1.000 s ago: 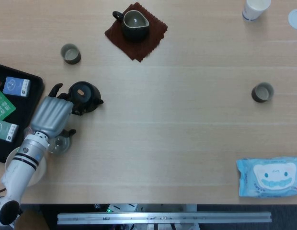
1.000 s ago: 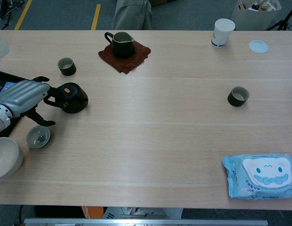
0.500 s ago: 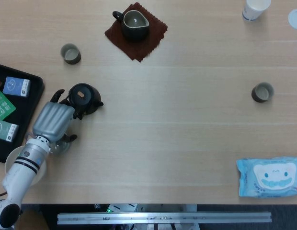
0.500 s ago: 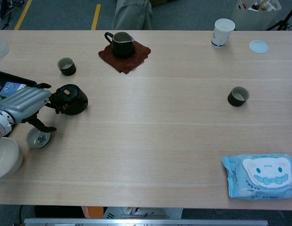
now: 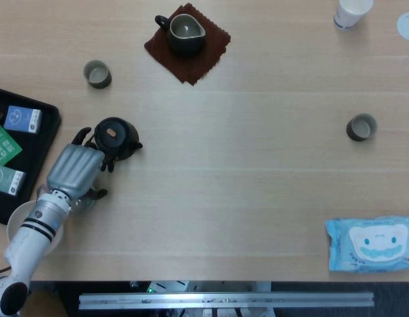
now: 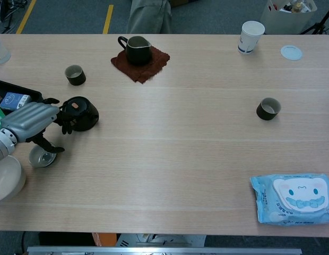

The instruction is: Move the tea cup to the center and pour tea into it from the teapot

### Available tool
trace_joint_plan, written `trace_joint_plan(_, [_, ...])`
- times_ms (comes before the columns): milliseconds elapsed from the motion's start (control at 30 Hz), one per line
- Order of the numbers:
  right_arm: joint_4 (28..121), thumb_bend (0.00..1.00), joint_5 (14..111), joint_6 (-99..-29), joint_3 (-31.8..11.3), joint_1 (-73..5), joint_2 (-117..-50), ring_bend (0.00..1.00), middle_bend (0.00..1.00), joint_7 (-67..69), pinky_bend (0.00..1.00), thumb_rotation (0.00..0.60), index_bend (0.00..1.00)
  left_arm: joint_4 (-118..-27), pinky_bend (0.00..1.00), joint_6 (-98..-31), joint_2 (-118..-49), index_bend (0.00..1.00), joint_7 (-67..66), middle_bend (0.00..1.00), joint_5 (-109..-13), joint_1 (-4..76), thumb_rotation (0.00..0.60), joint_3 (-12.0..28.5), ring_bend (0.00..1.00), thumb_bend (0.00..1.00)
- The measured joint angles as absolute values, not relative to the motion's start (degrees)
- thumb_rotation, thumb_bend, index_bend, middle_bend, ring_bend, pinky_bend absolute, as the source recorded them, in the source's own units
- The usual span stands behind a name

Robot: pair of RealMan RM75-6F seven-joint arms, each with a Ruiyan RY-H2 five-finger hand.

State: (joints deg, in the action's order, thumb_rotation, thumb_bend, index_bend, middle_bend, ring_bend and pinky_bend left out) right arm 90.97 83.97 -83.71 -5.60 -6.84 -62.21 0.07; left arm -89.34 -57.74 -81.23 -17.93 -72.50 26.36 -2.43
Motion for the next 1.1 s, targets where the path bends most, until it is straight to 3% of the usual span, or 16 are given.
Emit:
trace_joint_plan(200, [90.88,0.33,83.69,-83.75,-5.78,-6.79,-62.27,0.30,0.36,0.08,0.38,0.600,0.31,-88.46,0.04,-57.27,-81.81,0.58,-16.80,0.61,-73.01,26.49,0.599,-2.26,0.49,0.15])
trace_joint_plan(400, [90.98,0.33,83.21,-83.94,-5.80,-6.42,-62.25,0.30,0.36,-0.08,0.37,0.600,0.31,-87.13,0.04,-56.98,-82.89,0.67,-14.06,0.72,-73.54,26.69,0.506,-1.53,0.58,0.15])
trace_joint_plan(567, [91.09,0.33,83.26,-83.79,-5.83,-6.50,-62.25,0.30,0.36,-0.31,0.36,0.600,0.31,-85.76,0.04,-57.44,-83.85,0.74,-10.94,0.80,-74.60,26.99,0.293,-0.25,0.66,0.15])
trace_joint_plan(733, [91.08,0.33,83.16,-83.59,-5.95,-6.66,-62.42,0.30,0.36,-0.56,0.36,0.600,0.31,-84.66,0.04,-58.18,-84.94,0.82,-7.33,0.86,-74.81,27.09,0.157,1.32,0.71,0.15])
trace_joint_plan(833, [91.11,0.33,83.09,-83.54,-5.99,-6.68,-62.47,0.30,0.36,-0.71,0.36,0.600,0.31,-83.60,0.04,-58.73,-86.03,0.85,-5.31,0.89,-74.46,27.07,0.167,2.54,0.74,0.15])
trace_joint_plan(1000, [91.20,0.33,82.99,-83.49,-6.15,-6.76,-62.41,0.30,0.36,-0.79,0.36,0.600,0.31,-81.58,0.04,-60.70,-88.30,0.90,-4.44,0.93,-73.39,26.74,0.276,4.39,0.78,0.15])
trace_joint_plan(1100, [91.25,0.33,82.97,-83.43,-6.17,-6.79,-62.41,0.30,0.36,-0.82,0.36,0.600,0.31,-81.16,0.04,-62.02,-89.10,0.93,-4.13,0.96,-72.99,26.52,0.278,5.35,0.80,0.15])
